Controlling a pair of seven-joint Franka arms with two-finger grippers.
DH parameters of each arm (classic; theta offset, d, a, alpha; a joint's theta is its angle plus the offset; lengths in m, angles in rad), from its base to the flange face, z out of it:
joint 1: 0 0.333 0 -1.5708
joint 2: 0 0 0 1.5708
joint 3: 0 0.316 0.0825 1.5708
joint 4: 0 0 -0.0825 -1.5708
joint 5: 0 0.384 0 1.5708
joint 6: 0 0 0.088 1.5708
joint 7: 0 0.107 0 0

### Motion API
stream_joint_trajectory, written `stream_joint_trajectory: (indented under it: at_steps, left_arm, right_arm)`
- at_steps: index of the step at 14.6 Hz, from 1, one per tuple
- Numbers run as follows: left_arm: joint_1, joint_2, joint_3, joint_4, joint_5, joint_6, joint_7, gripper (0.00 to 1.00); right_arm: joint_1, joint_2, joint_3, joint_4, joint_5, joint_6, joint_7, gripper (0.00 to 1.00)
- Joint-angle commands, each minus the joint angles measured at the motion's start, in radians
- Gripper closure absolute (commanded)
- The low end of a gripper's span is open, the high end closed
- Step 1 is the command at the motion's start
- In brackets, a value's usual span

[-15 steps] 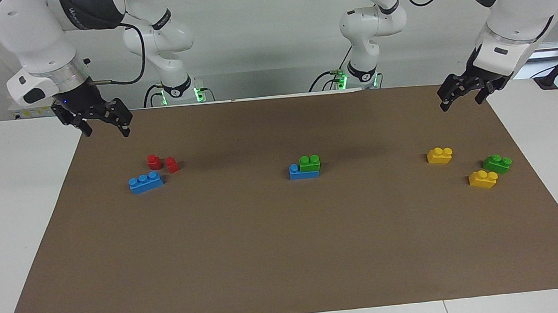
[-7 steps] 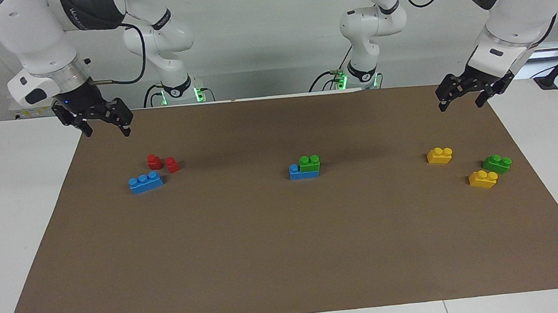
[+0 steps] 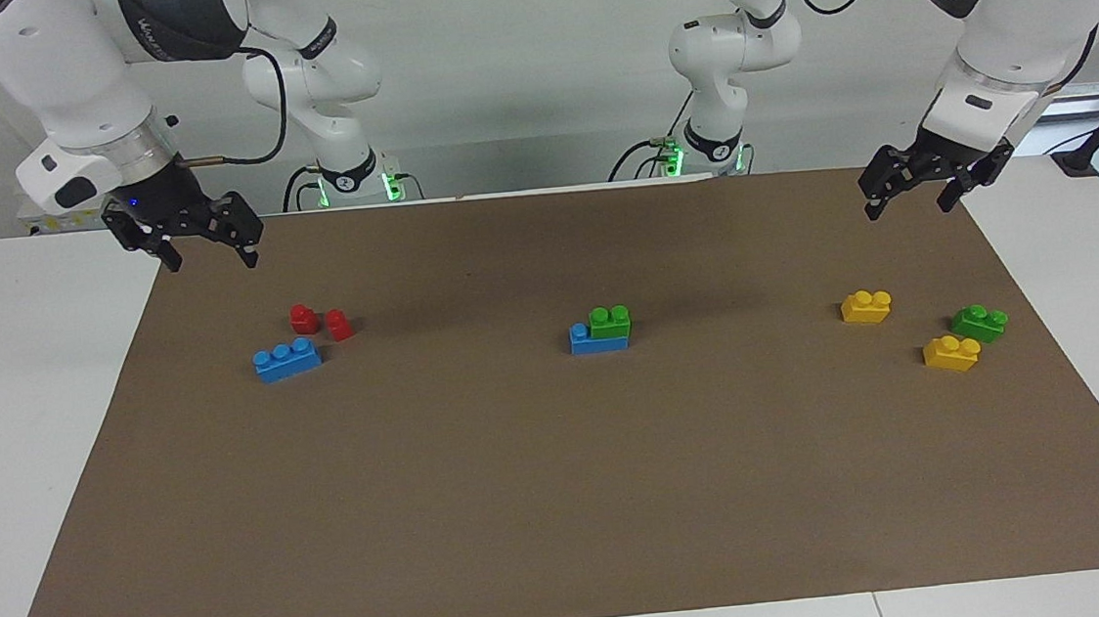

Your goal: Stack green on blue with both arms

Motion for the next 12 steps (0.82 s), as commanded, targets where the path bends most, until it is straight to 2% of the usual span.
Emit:
stream_joint_trajectory:
  at_steps: [1, 12]
  left_arm:
    - [0.0, 0.016, 0.003, 0.028, -0.011, 0.003, 0.015, 0.0]
    - [0.0, 0.014, 0.003, 0.023, -0.014, 0.018, 0.013, 0.0]
  right_arm:
    - [-0.012, -0.006, 0.011, -0.01, -0.024, -0.008, -0.033, 0.0]
    - [-0.009, -0.009, 0.011, -0.019, -0.019, -0.008, -0.03, 0.0]
